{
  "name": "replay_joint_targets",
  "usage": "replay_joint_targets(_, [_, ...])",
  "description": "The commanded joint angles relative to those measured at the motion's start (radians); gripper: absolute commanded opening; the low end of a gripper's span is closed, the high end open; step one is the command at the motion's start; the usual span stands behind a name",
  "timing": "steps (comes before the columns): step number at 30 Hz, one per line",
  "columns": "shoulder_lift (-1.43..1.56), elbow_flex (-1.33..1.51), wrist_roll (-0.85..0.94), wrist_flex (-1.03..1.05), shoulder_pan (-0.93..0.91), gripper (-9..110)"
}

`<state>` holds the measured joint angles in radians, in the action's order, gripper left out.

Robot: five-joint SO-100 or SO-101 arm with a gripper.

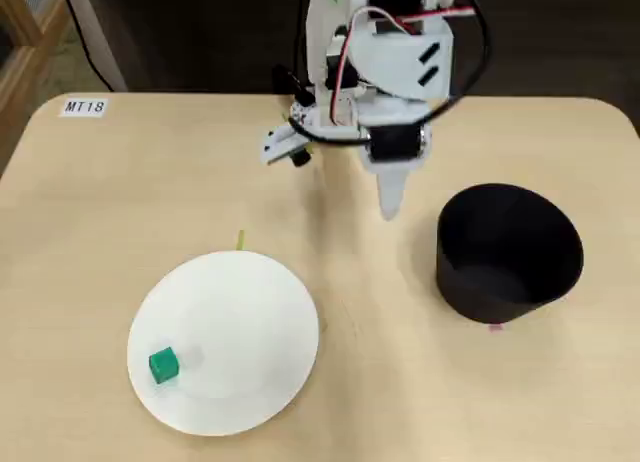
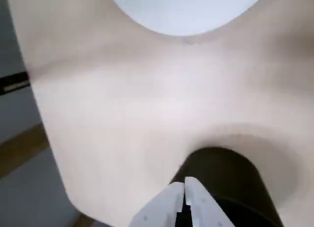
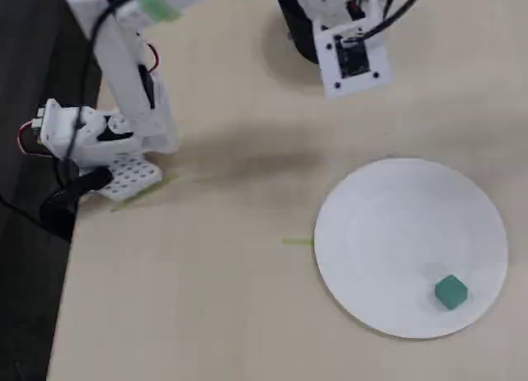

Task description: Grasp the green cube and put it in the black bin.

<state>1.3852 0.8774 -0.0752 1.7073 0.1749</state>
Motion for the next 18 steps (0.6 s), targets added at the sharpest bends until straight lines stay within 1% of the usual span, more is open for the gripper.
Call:
replay_joint_targets(1, [-0.333, -0.626, 0.009, 0.141, -0.005, 0])
replay_joint_targets(2, [-0.364, -0.67, 0.008, 0.141, -0.015, 0])
replay_joint_targets(8, [-0.422, -0.695, -0.018, 0.124, -0.112, 0])
replay_joint_targets(13, [-0.575, -0.839, -0.061, 0.089, -0.17, 0])
replay_joint_targets(18, [-0.637, -0.847, -0.117, 0.021, -0.244, 0])
